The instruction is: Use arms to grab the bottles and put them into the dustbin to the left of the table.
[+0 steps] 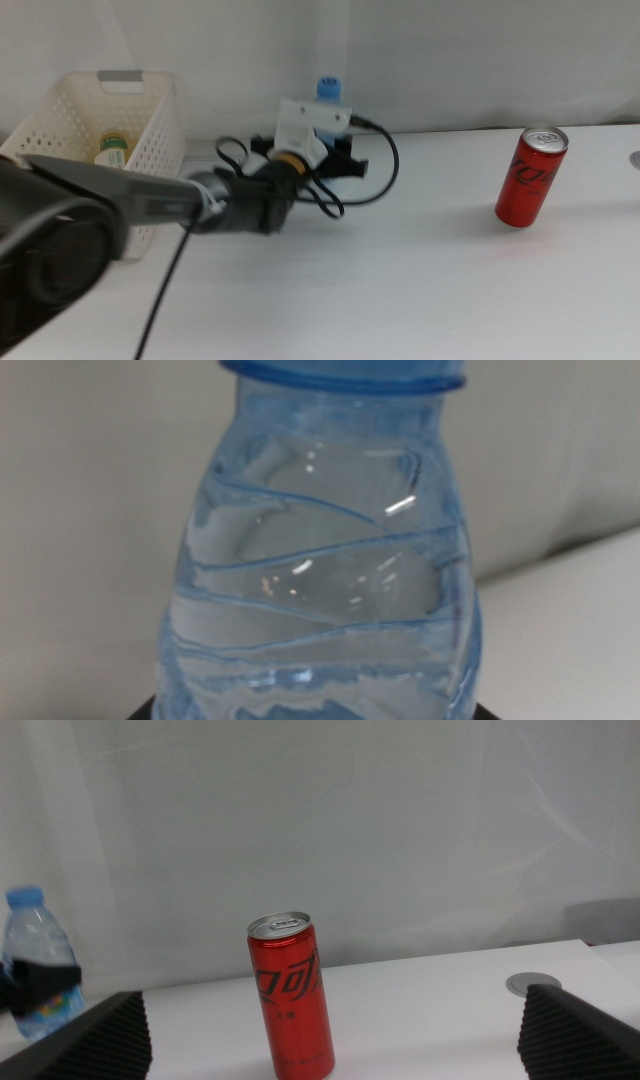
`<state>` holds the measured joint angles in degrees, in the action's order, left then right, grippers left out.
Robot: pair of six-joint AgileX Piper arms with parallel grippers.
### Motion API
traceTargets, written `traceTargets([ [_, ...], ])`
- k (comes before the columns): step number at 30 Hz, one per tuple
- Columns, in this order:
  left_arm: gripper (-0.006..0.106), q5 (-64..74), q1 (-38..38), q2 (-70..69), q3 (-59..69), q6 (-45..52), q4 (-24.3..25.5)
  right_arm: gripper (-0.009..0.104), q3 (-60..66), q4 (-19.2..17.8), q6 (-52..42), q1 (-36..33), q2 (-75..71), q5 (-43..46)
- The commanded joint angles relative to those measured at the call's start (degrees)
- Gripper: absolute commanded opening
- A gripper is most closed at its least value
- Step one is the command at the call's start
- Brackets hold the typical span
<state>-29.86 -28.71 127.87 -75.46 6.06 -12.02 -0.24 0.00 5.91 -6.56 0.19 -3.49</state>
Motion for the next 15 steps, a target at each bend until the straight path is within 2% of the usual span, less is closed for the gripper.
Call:
traceTargets([
  [1,-0.003,-1.1,0.7,-5.6,-0.3,2.5,-0.6,0.103,2.2,-0.4,-0.3,0.3,-1.8,0.9],
  [15,-0.003,19.3,8.9,-28.2,-0.3,10.5,-0.8,0.103,2.2,-0.4,-0.3,0.3,-1.8,0.9],
])
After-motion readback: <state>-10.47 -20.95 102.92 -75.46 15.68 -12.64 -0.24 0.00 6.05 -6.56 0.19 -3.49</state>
